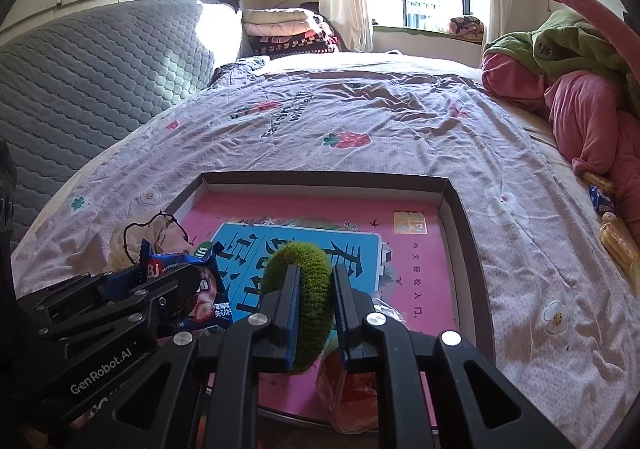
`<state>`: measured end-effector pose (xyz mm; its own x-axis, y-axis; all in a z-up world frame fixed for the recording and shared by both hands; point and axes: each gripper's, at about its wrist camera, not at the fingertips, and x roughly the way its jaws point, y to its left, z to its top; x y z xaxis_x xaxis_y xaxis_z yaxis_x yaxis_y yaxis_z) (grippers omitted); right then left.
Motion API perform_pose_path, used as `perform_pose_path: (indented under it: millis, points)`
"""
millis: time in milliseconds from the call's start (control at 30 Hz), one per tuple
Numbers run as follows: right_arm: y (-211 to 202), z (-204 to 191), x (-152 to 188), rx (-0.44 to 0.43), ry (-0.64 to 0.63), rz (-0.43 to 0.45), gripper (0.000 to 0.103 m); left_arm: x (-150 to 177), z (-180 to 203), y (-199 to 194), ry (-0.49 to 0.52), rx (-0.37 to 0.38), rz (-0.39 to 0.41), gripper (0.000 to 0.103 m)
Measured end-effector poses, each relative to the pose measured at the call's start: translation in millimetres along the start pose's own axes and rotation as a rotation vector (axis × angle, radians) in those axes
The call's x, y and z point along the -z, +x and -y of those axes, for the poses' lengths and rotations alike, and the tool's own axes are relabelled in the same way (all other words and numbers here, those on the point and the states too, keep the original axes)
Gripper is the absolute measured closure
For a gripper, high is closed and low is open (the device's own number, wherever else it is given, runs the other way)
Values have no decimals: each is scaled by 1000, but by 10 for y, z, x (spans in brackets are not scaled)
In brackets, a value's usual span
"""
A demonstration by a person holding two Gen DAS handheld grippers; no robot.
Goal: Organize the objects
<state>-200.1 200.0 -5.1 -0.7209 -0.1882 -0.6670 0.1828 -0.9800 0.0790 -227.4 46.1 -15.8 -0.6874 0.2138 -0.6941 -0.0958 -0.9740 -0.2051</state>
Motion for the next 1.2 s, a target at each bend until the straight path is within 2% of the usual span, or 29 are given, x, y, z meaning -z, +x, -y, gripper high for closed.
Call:
perform_pose_path:
  millis: [533,900,1067,1200]
  points:
    - [2,1,14,29,-11,-11,87,34,26,34,33,-28,-18,69]
    - [-52,51,10,53,-6,-13,86,62,-35,25,20,-38,-24,67]
    - [-76,100,3,66,6,-6,77,63,-53,25,13,-41,-23,66]
    - [-84,135,3,69,15,-9,76,61,-33,23,16,-42,-21,66]
